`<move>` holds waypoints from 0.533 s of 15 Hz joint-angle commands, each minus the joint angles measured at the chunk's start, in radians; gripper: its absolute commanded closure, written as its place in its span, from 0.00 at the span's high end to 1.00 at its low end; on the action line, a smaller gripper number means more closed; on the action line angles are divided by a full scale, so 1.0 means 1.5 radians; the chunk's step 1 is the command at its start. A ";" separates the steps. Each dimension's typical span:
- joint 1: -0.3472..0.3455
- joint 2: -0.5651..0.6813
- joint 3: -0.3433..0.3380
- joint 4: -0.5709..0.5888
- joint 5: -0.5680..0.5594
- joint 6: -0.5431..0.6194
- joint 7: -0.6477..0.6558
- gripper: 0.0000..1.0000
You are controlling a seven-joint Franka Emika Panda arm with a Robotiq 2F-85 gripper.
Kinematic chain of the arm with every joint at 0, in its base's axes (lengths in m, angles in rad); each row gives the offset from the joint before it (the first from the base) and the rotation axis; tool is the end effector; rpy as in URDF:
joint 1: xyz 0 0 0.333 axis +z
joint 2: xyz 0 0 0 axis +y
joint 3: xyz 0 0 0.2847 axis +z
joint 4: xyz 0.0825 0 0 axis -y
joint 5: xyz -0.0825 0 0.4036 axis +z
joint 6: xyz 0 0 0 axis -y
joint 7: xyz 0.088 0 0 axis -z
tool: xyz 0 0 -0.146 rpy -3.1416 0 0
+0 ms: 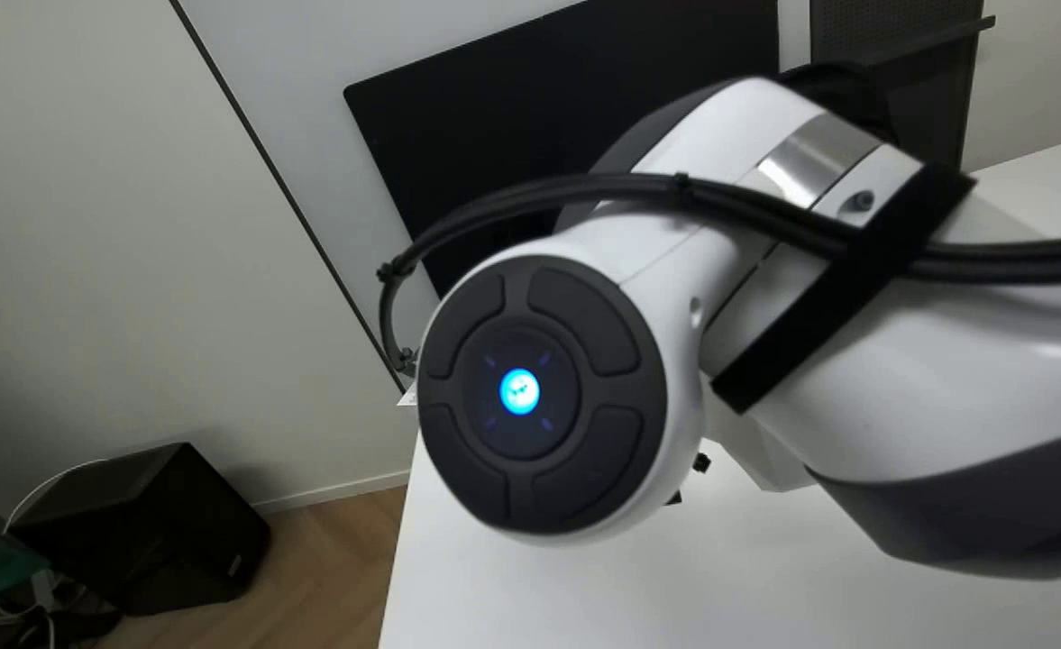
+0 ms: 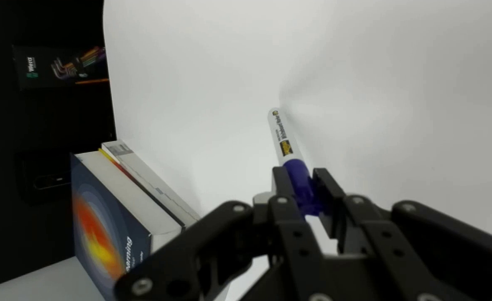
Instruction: Pick up the marker from the cup and put it on the table
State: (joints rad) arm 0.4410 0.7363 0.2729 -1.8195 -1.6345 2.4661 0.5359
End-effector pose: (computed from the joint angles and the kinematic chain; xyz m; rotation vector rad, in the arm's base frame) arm 0.4990 0.4076 0.0701 1.8317 1.6608 0.6155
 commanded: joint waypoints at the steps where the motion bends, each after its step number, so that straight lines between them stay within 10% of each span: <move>1: -0.004 0.051 0.005 0.050 -0.012 0.011 0.010 0.41; 8: -0.012 0.067 0.005 0.070 0.015 0.006 0.007 0.85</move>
State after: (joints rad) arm 0.4360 0.8363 0.2753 -1.7331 -1.6301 2.4777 0.5354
